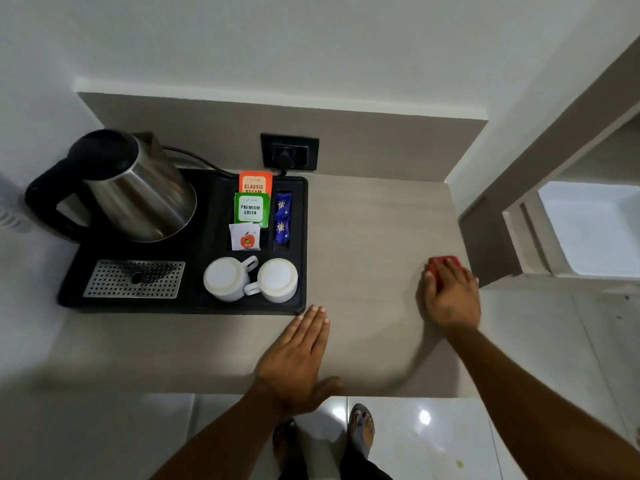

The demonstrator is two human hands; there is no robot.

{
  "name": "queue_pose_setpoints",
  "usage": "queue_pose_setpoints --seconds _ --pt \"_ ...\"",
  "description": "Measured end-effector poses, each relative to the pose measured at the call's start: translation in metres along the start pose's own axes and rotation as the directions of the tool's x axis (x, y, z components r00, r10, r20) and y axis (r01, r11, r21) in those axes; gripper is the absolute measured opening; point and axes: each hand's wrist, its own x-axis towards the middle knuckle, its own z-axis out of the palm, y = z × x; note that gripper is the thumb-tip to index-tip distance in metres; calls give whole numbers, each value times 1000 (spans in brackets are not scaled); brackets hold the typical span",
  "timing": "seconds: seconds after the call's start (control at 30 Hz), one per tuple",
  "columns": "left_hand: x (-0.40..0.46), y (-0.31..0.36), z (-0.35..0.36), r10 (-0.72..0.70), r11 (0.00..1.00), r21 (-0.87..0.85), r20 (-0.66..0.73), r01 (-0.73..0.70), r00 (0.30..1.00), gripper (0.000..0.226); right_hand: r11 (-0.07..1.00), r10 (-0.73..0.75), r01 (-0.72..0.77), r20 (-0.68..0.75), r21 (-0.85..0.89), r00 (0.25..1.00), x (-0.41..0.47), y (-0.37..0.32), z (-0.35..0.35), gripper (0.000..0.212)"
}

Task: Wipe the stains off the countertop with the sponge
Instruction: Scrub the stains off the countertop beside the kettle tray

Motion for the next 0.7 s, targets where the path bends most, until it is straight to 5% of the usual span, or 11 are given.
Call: queue_pose_setpoints --seconds 0.2,0.33,0.53,0.6,0.7 --pt "5 -3 5 7 995 -98 -46 -12 999 99 995 -85 85 19 -49 996 131 -73 14 48" --pt "5 -2 2 14 994 -111 -84 -23 996 98 955 -295 295 42 16 954 131 -126 32 50" --pt "6 0 4 -7 997 -79 -88 0 996 102 693 -716 719 170 57 677 59 -76 34 38" --pt "6 -1 6 -10 998 -69 -94 3 996 102 693 -721 715 97 90 686 78 -44 15 34" --pt "7 1 5 -26 997 -71 -90 19 996 103 852 -520 518 22 78 854 143 -34 -8 37"
